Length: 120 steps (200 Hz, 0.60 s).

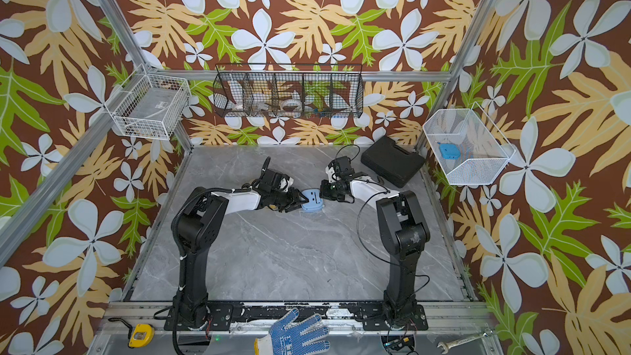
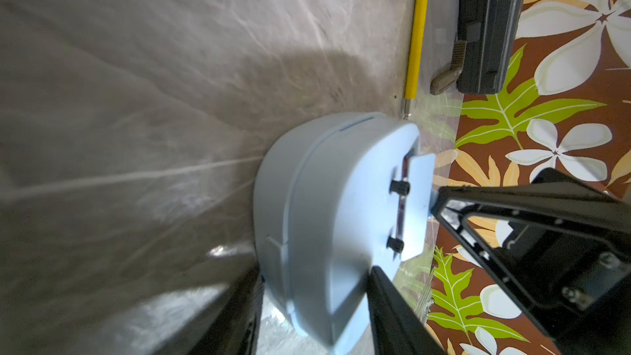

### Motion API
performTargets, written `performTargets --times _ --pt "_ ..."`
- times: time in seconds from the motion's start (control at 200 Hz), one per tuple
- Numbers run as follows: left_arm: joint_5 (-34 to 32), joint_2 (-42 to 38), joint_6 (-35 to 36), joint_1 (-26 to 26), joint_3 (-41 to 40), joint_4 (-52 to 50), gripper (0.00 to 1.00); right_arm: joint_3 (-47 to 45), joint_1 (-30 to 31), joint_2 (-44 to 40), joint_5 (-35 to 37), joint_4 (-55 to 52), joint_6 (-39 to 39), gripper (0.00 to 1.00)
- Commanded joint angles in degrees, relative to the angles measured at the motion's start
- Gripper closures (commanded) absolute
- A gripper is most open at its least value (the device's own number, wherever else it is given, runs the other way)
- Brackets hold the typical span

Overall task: Insert the battery into the alarm
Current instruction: Install the battery in the alarm.

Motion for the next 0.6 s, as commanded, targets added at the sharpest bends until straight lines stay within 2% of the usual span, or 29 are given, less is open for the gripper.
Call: performTargets --times 0.0,0.596 --pt "0.0 0.4 0.0 0.0 0.2 -0.1 0.50 -0.4 0.1 -0.4 0.6 1.4 0.2 1.00" --pt "0.0 0.4 0.0 0.0 0.1 -0.1 0.50 -0.6 0.2 0.8 0.1 1.8 0.5 1.00"
